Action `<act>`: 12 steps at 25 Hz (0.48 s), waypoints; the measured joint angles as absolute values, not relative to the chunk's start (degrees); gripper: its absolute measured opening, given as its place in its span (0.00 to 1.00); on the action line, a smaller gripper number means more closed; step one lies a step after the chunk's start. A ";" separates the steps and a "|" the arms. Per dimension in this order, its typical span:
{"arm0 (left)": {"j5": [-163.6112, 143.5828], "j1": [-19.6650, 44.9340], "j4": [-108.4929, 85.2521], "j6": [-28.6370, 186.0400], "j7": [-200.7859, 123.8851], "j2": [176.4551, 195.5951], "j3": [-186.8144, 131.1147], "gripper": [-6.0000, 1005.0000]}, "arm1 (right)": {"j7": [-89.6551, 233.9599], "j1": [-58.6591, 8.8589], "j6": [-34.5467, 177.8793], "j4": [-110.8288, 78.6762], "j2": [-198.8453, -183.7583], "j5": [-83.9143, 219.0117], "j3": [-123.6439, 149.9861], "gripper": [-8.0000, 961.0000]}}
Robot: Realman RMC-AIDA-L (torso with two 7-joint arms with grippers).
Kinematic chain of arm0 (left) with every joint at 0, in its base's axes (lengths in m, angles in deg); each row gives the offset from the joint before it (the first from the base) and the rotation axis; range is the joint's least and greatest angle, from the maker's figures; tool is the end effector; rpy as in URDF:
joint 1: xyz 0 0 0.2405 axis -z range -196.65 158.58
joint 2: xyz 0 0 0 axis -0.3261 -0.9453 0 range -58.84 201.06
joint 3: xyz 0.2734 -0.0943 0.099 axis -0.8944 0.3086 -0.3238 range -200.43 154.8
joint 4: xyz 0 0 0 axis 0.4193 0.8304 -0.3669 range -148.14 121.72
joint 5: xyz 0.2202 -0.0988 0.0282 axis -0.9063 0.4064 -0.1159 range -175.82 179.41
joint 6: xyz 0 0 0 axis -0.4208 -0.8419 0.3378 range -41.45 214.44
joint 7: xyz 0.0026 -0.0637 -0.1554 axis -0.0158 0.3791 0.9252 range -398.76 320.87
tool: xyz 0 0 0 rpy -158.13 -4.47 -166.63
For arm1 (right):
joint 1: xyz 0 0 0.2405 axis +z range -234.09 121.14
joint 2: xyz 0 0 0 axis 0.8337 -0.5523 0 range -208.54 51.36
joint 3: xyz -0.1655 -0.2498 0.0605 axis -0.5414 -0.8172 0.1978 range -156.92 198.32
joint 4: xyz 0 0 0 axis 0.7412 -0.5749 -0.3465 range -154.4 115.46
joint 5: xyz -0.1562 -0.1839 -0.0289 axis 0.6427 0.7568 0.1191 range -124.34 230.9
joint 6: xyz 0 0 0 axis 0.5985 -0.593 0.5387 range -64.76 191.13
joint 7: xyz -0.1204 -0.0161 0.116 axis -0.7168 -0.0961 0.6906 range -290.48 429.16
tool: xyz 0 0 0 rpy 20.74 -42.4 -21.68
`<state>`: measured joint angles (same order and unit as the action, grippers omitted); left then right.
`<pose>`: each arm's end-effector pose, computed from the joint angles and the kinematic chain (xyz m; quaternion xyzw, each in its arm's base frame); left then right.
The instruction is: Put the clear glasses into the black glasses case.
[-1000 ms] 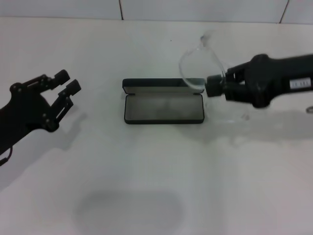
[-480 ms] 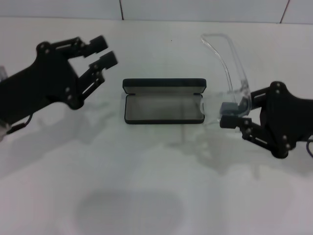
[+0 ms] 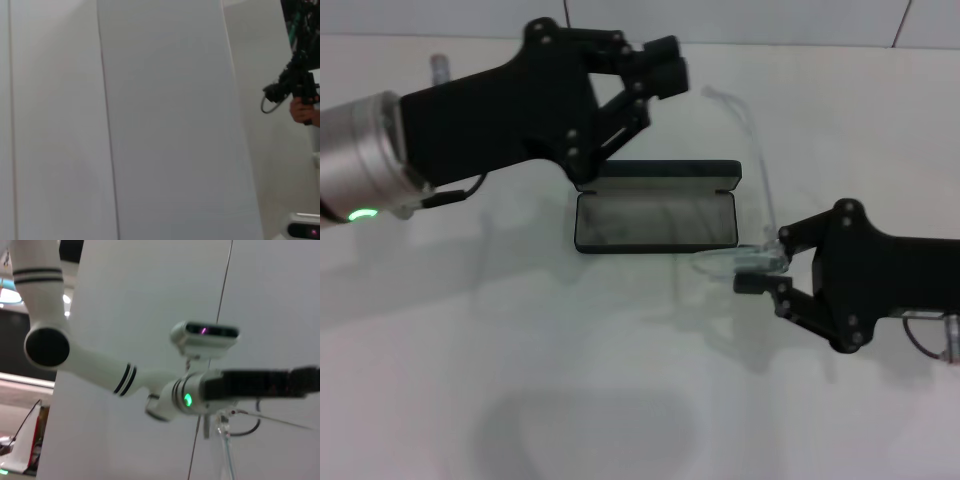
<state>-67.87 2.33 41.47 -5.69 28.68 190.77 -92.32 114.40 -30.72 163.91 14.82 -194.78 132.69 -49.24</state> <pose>-0.1908 0.3618 -0.0140 -0.8827 0.0280 -0.4499 0.1329 0.2507 0.3333 -0.0565 -0.9125 -0.1057 0.3869 0.0805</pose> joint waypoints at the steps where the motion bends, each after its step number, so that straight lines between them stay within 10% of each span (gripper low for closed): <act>1: -68.48 2.89 41.49 -5.51 29.46 190.79 -92.35 0.12 | 114.40 -30.63 163.40 14.81 -194.78 132.68 -49.79 0.13; 12: -75.21 6.17 41.19 -0.44 33.76 190.86 -97.38 0.11 | 114.12 -29.57 160.56 16.76 -194.78 129.93 -54.27 0.13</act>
<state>-75.21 6.17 41.19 -0.44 33.76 190.86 -97.38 114.12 -29.57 160.56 16.76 -194.78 129.93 -54.27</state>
